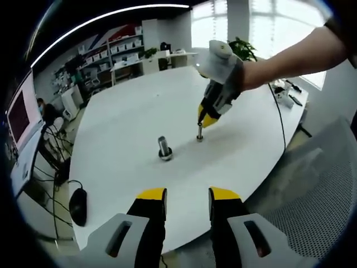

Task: Place the washer onto the threaded stud by aligning its center hole with the stud, sliding it down to the base, and recovering from edge contact or off-axis alignment until the washer reaches the visible bottom stop.

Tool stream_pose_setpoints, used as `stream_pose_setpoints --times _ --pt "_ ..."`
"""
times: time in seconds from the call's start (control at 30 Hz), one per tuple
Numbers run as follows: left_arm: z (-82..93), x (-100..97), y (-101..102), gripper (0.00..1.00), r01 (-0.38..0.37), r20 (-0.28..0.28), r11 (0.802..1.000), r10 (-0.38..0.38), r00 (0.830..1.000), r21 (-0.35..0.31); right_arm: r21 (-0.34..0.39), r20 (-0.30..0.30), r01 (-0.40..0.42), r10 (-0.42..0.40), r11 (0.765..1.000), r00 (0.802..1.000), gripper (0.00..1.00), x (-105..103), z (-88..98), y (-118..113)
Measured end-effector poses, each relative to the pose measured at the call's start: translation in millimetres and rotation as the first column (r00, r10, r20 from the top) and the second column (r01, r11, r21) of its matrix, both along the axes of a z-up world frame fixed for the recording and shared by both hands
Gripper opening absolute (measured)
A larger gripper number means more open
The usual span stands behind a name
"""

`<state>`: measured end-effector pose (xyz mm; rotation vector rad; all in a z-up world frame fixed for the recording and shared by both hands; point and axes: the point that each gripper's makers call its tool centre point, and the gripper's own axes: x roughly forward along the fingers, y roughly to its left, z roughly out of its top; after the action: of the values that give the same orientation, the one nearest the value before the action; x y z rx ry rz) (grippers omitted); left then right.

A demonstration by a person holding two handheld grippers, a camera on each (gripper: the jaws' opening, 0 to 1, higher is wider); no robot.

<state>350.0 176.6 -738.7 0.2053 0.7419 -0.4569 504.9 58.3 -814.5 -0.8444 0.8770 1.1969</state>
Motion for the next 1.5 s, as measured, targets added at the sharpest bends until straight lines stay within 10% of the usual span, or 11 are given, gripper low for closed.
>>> stream_pose_setpoints --times 1.03,1.5 --pt "-4.4 -0.5 2.6 0.28 -0.016 -0.023 1.000 0.016 1.000 0.003 -0.064 -0.059 -0.018 0.014 0.998 0.998 0.19 0.1 -43.9 -0.1" --pt "-2.7 -0.6 -0.6 0.28 -0.007 -0.024 1.000 0.007 1.000 -0.020 0.140 -0.073 0.062 -0.052 0.988 0.996 0.23 -2.8 3.7 -8.2"
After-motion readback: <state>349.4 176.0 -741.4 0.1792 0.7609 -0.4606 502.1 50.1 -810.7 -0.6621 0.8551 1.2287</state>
